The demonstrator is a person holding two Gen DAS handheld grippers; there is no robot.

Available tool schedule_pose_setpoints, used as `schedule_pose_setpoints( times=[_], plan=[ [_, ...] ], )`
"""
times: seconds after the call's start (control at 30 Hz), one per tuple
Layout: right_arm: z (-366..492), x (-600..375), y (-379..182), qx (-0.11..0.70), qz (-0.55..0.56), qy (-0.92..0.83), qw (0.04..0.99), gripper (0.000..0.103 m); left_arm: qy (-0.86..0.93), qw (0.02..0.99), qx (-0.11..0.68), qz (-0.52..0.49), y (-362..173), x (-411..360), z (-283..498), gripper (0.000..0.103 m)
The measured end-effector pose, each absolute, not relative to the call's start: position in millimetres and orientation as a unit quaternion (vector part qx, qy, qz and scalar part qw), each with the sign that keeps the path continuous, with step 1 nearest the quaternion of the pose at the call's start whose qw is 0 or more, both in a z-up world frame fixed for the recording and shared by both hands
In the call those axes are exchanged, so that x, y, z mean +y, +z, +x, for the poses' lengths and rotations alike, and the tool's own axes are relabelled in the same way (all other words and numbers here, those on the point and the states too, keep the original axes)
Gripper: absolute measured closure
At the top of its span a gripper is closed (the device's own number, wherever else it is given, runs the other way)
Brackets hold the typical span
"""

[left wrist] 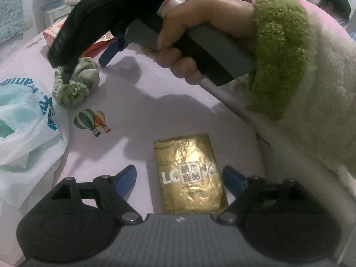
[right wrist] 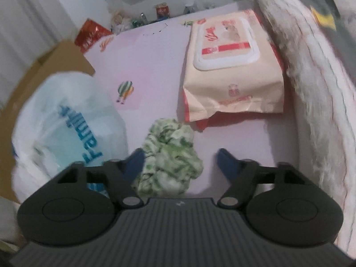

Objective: Organize soft objects
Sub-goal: 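Grasp the green scrunchie with the right gripper while the left grasps the gold tissue pack, then carry the scrunchie and gold pack with both grippers into the box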

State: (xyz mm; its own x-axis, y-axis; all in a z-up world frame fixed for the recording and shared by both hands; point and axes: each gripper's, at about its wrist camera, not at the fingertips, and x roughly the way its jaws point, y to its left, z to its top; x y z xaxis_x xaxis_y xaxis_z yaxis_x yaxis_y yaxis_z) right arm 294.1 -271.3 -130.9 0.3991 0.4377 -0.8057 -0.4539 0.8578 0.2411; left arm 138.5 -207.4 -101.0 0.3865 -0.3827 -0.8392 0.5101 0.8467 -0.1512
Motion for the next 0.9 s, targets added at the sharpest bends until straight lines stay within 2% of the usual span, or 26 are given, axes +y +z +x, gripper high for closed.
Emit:
schedule_pose_setpoints(
  times=[0.07,0.13,0.17,0.2,0.4,0.53,0.73,0.9],
  plan=[
    [292,-273,-131,0.488,-0.01,0.261,0.833,0.077,-0.268,0.833,0.48,0.069,-100,-206,139,0.023],
    [288,-278,-131,0.489,-0.005,0.261,0.833,0.082,-0.264,0.837,0.474,0.072,-98,-203,138,0.034],
    [285,-283,-131,0.49,0.004,0.259,0.833,0.083,-0.264,0.838,0.472,0.073,-97,-200,138,0.044],
    [283,-289,-131,0.493,0.018,0.257,0.831,0.084,-0.264,0.838,0.471,0.076,-96,-198,137,0.046],
    [259,-346,-116,0.489,0.154,0.243,0.824,0.086,-0.263,0.835,0.482,0.02,-86,-170,140,0.048],
    [237,-373,-96,0.464,0.225,0.252,0.819,0.086,-0.244,0.857,0.453,-0.008,-59,-140,127,0.048],
    [207,-365,-40,0.417,0.26,0.305,0.816,0.086,-0.191,0.904,0.378,-0.065,0,-70,92,0.047],
    [195,-304,6,0.381,0.266,0.394,0.793,0.086,-0.106,0.946,0.288,-0.107,49,-4,60,0.047]
  ],
)
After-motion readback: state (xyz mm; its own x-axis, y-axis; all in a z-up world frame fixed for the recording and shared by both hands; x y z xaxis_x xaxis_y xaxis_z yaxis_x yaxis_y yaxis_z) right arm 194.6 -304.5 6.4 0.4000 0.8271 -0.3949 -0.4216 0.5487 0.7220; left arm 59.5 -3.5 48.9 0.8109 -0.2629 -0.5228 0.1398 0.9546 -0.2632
